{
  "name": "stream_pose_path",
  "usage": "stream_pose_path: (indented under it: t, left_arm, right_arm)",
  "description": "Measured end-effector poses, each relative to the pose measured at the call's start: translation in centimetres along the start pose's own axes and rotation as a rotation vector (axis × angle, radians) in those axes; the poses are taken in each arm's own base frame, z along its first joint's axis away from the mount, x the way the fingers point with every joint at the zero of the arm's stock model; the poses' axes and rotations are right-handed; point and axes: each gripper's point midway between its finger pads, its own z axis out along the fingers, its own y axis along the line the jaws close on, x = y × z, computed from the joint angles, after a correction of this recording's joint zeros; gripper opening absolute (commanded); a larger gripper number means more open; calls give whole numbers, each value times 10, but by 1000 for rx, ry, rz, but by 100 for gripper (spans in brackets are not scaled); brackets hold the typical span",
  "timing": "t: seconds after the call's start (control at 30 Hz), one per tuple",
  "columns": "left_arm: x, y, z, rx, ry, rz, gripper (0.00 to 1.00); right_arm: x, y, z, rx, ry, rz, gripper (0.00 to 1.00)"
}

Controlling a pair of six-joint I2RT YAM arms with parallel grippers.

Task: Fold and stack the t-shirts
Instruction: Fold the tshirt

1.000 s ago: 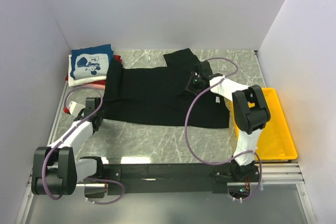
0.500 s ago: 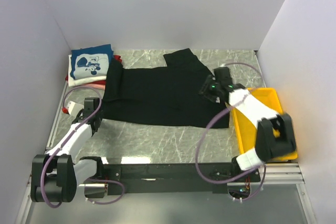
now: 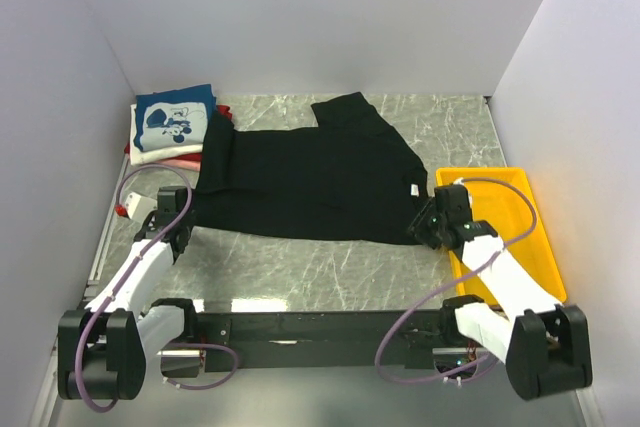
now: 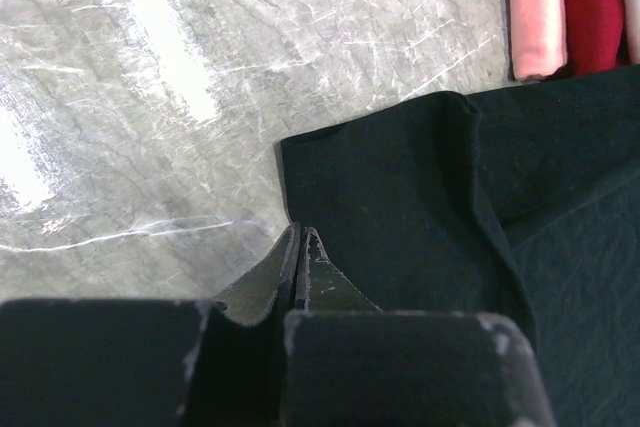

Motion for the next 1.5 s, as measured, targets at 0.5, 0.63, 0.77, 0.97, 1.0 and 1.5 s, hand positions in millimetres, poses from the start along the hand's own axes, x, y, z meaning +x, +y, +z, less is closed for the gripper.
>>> stream_pose_path:
  t: [0.5,0.63,0.77,0.97,1.0,1.5]
  left_arm:
    - [1,1,0,-2,1,0,1]
    - [1,2,1,-2,1,0,1]
    - [2,3,1,-4,1,0,1]
    - [2,2,1,-1,0,-1,12]
    - [2,3,1,-1,0,0,32]
    - [16,10,27,-123,42,54,52]
  right_arm:
    - [14,-34,19,108,19,83,53]
    - [5,-34,23,117,-8,102,48]
    - [1,-36,25,130,-24,110,33]
    - [-16,-25,22,115,-59,106,28]
    - [-17,-23,21,110,-62,103,28]
    - [-19,-8,16,45,-40,65,14]
